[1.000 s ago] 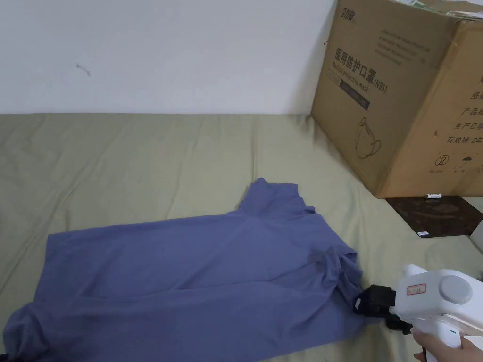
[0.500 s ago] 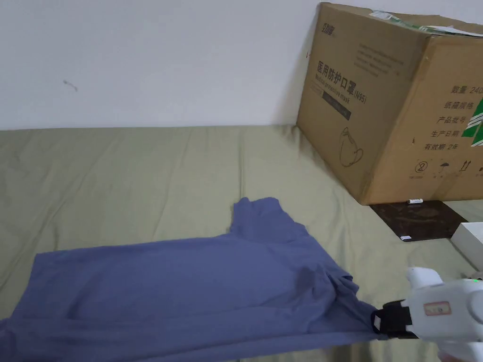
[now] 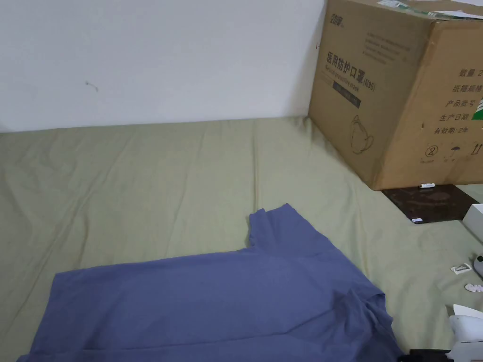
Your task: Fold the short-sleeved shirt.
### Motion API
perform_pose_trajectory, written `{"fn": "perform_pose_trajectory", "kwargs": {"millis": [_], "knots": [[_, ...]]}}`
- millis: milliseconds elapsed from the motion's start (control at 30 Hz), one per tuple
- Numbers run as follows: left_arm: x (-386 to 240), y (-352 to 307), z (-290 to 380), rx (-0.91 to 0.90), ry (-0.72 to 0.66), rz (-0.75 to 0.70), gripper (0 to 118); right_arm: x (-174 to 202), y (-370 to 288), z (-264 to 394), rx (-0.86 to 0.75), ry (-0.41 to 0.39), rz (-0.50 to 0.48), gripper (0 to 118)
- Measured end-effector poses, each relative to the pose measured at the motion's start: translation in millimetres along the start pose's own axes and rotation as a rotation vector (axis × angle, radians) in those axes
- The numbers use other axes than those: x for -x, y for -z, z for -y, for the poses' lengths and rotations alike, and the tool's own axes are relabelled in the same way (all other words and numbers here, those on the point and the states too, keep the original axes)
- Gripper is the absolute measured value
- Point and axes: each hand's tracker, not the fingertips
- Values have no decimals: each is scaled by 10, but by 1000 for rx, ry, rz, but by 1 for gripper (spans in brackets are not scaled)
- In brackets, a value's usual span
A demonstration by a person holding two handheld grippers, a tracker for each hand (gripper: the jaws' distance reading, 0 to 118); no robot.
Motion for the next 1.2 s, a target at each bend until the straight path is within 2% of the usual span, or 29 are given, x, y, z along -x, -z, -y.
{"fn": "perform_pose_trajectory", "kwargs": {"millis": [33, 100, 167, 300, 333, 367, 400, 433, 467, 500, 533, 600, 700, 767, 800, 833, 867, 900, 967, 1033, 1167, 1200], "knots": [[17, -18, -33, -10, -2, 4, 118, 31, -24, -2, -12, -2, 2, 118], [-16, -149, -101, -88, -10, 37, 116, 119, -171, -66, -94, -13, -15, 117], [-75, -256, -204, -126, -14, 58, 116, 243, -295, -150, -110, -20, -48, 117], [-297, -394, -411, -190, 22, 69, 116, 624, -482, -346, -167, -89, -105, 117], [-362, -430, -475, -218, 47, 80, 114, 765, -510, -377, -190, -102, -128, 117], [-429, -454, -545, -242, 69, 94, 107, 882, -553, -435, -221, -116, -155, 115], [-484, -461, -605, -255, 79, 88, 84, 976, -580, -487, -241, -127, -178, 107], [-548, -438, -681, -264, 90, 84, 54, 1087, -602, -552, -272, -135, -202, 91], [-595, -396, -761, -266, 101, 89, 19, 1191, -578, -608, -307, -140, -212, 57], [-623, -356, -839, -270, 109, 84, 0, 1293, -546, -678, -326, -154, -214, 0], [-620, -296, -961, -273, 106, 89, 0, 1379, -513, -754, -355, -173, -188, 0], [-584, -149, -1212, -242, 71, 95, 0, 1539, -414, -884, -355, -159, -192, 0], [-357, 222, -1645, -207, 57, 61, 0, 1678, -322, -1053, -350, -92, -280, 0], [-183, 545, -1953, -153, 73, 31, 3, 1732, -241, -1118, -340, -95, -282, 0], [-116, 678, -2071, -133, 74, 24, 20, 1757, -209, -1134, -334, -103, -277, 0], [-72, 837, -2169, -104, 63, 12, 50, 1737, -147, -1156, -326, -118, -265, 0], [-1, 1002, -2271, -72, 49, 11, 89, 1689, -74, -1178, -316, -127, -252, 0], [58, 1157, -2344, -48, 30, 3, 118, 1670, -28, -1182, -303, -127, -243, 0], [77, 1391, -2406, -56, 41, 2, 113, 1611, 69, -1182, -267, -111, -233, 0], [110, 1666, -2486, -12, 71, -41, 113, 1494, 185, -1192, -238, -90, -219, 0], [162, 1959, -2501, 75, 108, -6, 111, 1337, 419, -1328, -179, -83, -158, 0], [164, 1945, -2500, 58, 115, 30, 96, 1312, 480, -1393, -171, -94, -148, 0]]}}
